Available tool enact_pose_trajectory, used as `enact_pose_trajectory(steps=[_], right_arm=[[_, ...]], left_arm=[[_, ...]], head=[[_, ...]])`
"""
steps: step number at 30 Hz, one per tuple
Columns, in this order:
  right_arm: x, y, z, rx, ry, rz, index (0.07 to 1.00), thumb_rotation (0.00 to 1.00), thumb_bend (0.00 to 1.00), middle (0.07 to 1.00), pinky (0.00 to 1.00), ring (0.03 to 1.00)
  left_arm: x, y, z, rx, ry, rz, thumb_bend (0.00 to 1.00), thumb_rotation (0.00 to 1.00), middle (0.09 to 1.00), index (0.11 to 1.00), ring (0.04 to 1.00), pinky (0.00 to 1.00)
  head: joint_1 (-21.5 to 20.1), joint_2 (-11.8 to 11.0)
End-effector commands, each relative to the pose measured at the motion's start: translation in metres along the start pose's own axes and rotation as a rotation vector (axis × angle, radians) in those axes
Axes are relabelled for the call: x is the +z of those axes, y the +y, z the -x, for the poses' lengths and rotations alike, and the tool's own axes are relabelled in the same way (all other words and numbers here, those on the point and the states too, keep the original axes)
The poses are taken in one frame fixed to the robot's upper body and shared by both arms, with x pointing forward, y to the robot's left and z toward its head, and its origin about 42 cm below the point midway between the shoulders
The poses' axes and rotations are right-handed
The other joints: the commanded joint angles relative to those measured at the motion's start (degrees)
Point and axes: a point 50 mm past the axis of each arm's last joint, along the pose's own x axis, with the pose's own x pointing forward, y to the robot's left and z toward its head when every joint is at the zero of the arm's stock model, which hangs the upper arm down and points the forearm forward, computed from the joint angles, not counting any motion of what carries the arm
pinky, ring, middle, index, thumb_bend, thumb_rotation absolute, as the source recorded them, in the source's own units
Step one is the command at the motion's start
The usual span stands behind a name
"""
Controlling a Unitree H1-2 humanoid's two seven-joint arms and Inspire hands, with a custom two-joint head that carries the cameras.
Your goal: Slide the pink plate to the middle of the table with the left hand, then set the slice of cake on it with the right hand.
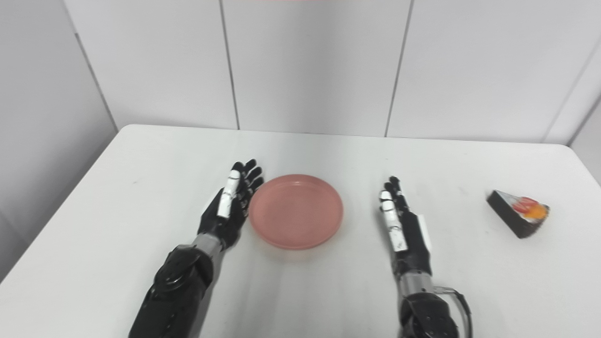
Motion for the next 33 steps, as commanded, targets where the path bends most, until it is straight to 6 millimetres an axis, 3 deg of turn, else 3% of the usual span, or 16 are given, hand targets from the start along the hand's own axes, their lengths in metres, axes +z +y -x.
enact_pose_trajectory(steps=[1, 11, 20, 24, 28, 33], right_arm=[[0.021, 0.013, -0.013, 0.024, -0.084, -0.006, 0.973, 0.83, 0.46, 0.959, 0.96, 0.941], [0.014, 0.027, -0.019, 0.026, -0.061, 0.076, 0.965, 0.86, 0.58, 0.963, 0.96, 0.947], [0.024, 0.033, -0.025, 0.050, -0.095, 0.146, 0.962, 0.82, 0.55, 0.957, 0.95, 0.949], [0.040, 0.018, -0.035, 0.031, -0.120, 0.311, 0.951, 0.82, 0.58, 0.935, 0.91, 0.938], [0.057, 0.001, -0.043, -0.024, -0.142, 0.389, 0.938, 0.77, 0.59, 0.929, 0.91, 0.940], [0.079, -0.024, -0.050, -0.117, -0.189, 0.487, 0.904, 0.64, 0.61, 0.898, 0.85, 0.892]], left_arm=[[0.003, -0.008, -0.004, -0.015, -0.051, -0.016, 0.63, 1.00, 0.987, 0.977, 0.997, 1.00], [-0.001, 0.009, -0.001, -0.020, -0.079, -0.056, 0.62, 1.00, 1.000, 1.000, 1.000, 1.00], [-0.005, 0.023, -0.004, -0.032, -0.075, -0.077, 0.65, 1.00, 1.000, 1.000, 1.000, 1.00], [-0.005, 0.027, -0.004, -0.054, -0.081, -0.096, 0.63, 1.00, 1.000, 1.000, 1.000, 1.00], [-0.008, 0.033, -0.006, -0.048, -0.087, -0.130, 0.61, 1.00, 1.000, 1.000, 1.000, 1.00], [-0.010, 0.037, -0.008, -0.036, -0.110, -0.181, 0.59, 1.00, 1.000, 1.000, 1.000, 1.00]], head=[[-1.6, 0.1], [-9.1, 0.0], [-14.1, -0.5], [-16.2, -0.9], [-17.7, -1.1], [-18.5, -1.6]])
